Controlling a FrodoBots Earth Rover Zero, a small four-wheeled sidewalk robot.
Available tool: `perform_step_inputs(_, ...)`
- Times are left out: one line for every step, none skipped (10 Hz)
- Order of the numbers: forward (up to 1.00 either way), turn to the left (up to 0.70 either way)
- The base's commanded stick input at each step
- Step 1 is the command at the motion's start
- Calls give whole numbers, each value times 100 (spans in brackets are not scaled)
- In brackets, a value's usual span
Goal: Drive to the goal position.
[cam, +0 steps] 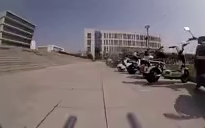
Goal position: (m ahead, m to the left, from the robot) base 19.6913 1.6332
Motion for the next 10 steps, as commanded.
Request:
perform_step_inputs(85,0)
perform_step_inputs(85,0)
perform_step_inputs(85,0)
perform_step_inputs(85,0)
perform_step_inputs(85,0)
perform_step_inputs(85,0)
perform_step_inputs(85,0)
perform_step_inputs(85,0)
perform_step_inputs(85,0)
perform_step_inputs(85,0)
